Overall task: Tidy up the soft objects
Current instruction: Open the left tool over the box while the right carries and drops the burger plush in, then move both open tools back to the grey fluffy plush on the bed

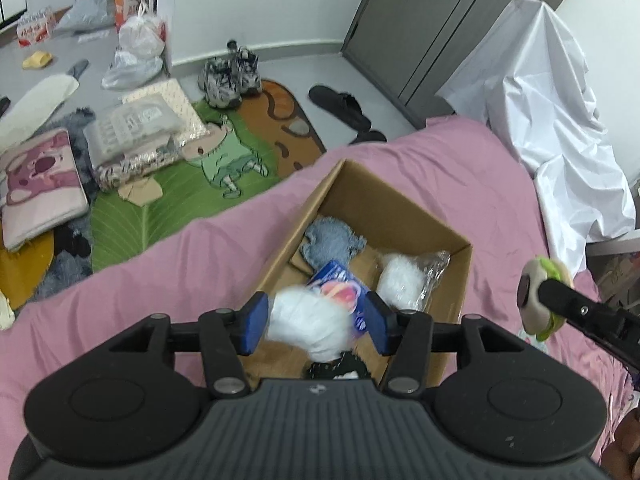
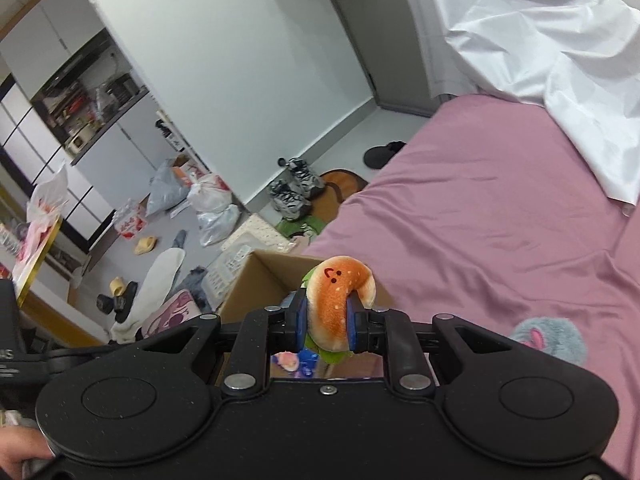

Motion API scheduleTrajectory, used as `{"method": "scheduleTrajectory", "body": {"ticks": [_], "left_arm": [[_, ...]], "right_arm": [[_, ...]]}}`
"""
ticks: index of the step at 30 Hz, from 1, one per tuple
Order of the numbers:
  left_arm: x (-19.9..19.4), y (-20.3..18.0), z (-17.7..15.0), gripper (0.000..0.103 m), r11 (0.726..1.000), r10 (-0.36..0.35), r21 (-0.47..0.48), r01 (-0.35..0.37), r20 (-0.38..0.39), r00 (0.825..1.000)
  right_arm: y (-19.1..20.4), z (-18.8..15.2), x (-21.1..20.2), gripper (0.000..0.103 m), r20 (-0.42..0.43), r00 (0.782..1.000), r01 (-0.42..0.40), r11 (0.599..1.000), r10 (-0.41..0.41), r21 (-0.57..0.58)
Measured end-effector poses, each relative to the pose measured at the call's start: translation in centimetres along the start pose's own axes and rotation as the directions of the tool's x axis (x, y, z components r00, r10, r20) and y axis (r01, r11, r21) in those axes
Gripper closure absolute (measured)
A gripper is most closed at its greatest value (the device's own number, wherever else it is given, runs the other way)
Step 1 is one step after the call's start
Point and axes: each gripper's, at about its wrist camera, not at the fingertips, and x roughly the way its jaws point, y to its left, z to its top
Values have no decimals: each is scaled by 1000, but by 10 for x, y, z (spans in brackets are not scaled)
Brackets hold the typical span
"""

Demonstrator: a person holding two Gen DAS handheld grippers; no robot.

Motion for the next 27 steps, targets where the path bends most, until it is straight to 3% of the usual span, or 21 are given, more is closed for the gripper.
{"method": "scheduleTrajectory", "body": {"ticks": [2, 13, 23, 27], "left_arm": [[1, 3, -1, 43, 1000, 12, 3, -12, -11, 1000], [-13, 31, 14, 28, 996, 85, -10, -85, 35, 996], [-8, 41, 13, 12, 997, 80, -19, -80, 2, 997], [-10, 37, 11, 9, 998, 56, -16, -57, -12, 998]], "right_arm": [[4, -1, 4, 84, -11, 1000, -19, 1000, 19, -6], [34, -12, 29, 82, -91, 992, -88, 995, 83, -55], [37, -9, 25, 49, -65, 988, -139, 990, 137, -27], [32, -9, 18, 43, -56, 991, -124, 992, 123, -13]]}}
